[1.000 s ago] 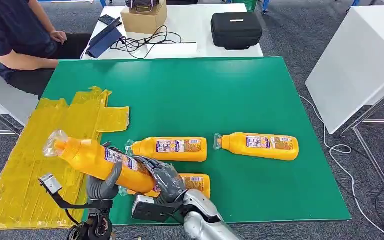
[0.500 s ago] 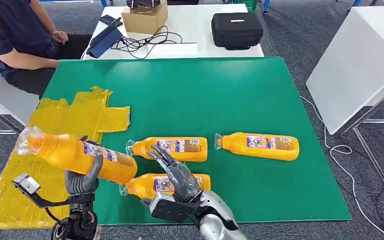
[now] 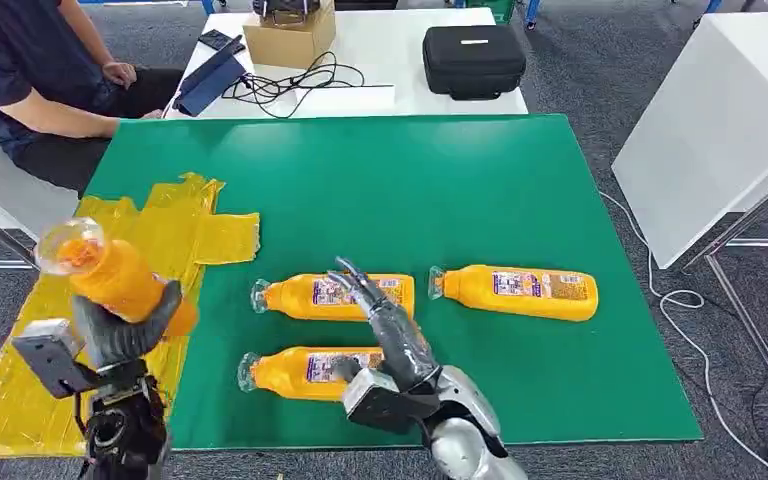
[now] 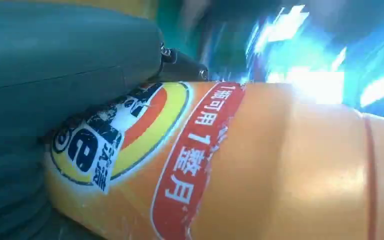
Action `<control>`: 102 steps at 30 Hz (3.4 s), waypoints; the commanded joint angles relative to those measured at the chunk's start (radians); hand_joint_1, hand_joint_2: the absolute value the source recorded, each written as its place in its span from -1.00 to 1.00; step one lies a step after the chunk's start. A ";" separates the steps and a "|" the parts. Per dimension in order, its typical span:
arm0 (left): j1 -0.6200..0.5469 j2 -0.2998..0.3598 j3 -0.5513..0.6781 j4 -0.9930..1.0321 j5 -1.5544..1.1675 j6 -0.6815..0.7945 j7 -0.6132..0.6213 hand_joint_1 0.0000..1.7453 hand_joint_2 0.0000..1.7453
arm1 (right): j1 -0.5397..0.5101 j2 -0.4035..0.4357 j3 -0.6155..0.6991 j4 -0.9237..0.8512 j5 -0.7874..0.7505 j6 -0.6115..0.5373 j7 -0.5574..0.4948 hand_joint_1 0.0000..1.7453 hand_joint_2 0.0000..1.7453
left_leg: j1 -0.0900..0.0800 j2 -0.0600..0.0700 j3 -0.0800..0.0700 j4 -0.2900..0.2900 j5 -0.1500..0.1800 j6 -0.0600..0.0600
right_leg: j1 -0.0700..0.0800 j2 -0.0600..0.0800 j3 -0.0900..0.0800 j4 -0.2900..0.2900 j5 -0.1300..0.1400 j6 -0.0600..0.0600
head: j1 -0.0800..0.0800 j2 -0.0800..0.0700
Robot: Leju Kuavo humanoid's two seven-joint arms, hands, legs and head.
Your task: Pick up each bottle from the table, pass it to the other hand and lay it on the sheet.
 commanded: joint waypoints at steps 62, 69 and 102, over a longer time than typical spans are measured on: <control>-0.106 0.132 0.117 0.640 -1.179 0.318 0.284 -1.00 -1.00 | -0.021 -0.154 0.042 0.076 -0.044 0.025 -0.021 -1.00 -1.00 | -0.002 -0.005 0.012 -0.003 0.001 -0.001 | -0.002 -0.007 0.014 -0.002 -0.001 0.001 | 0.000 0.000; -0.130 0.062 0.237 0.577 -1.027 0.318 0.022 -1.00 -1.00 | -0.063 -0.120 0.017 0.123 -0.026 0.035 0.005 -1.00 -1.00 | -0.001 -0.006 0.005 0.000 0.001 -0.002 | -0.001 -0.008 0.008 -0.001 -0.001 0.000 | 0.000 0.000; -0.165 0.114 0.287 0.264 0.294 0.058 -0.175 -1.00 -1.00 | -0.111 -0.069 0.210 0.440 0.349 -0.011 0.267 -1.00 1.00 | 0.001 -0.007 0.003 -0.001 0.001 -0.002 | 0.001 -0.008 0.005 0.000 -0.002 -0.001 | 0.001 0.000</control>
